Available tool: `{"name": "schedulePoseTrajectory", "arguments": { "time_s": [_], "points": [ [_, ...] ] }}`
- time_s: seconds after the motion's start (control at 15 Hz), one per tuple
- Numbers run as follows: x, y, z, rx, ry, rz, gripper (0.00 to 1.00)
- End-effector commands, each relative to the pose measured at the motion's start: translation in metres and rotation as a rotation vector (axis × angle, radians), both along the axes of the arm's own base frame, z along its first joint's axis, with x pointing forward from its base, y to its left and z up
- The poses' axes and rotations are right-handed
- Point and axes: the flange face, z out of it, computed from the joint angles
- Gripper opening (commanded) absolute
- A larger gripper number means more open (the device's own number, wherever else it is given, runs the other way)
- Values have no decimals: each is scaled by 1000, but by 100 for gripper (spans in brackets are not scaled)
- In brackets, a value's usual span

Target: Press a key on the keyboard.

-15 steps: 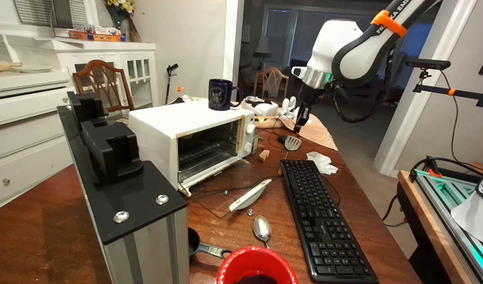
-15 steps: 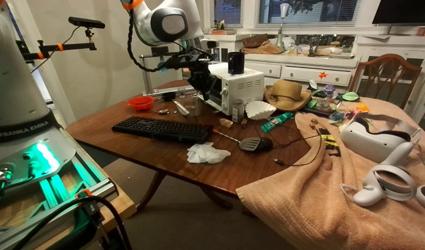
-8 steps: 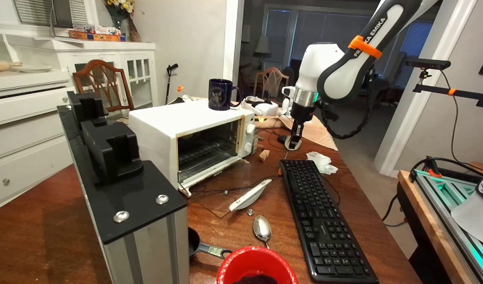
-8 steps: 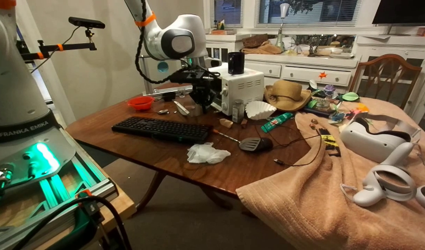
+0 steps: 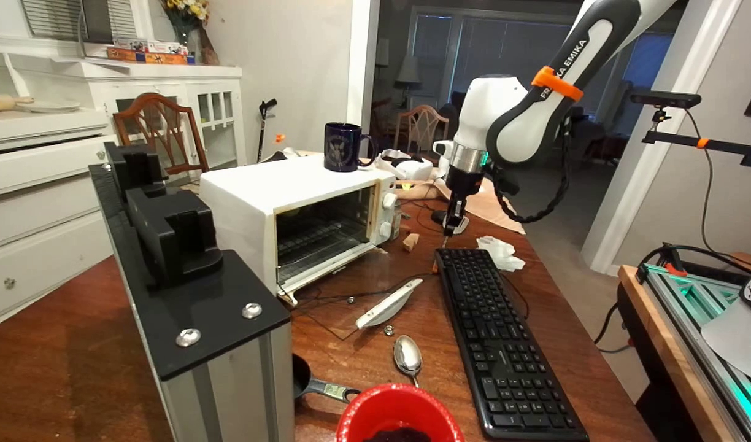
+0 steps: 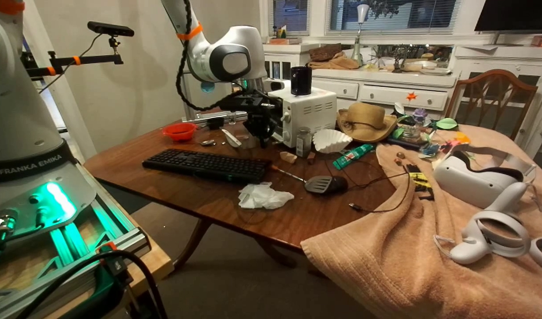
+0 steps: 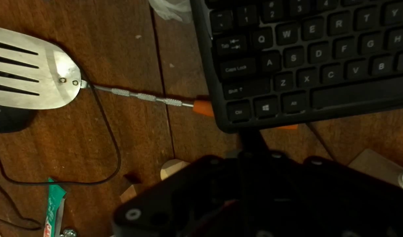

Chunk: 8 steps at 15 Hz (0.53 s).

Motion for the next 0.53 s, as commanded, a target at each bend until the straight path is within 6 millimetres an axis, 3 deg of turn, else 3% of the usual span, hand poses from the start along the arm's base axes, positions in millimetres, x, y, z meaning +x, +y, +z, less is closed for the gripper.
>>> {"name": "schedulePoseTrajectory", "arguments": {
  "time_s": [0.0, 0.47],
  "points": [
    [7, -2, -6, -7, -11, 9, 0],
    [17, -8, -26, -8, 12, 7, 0]
  ]
}}
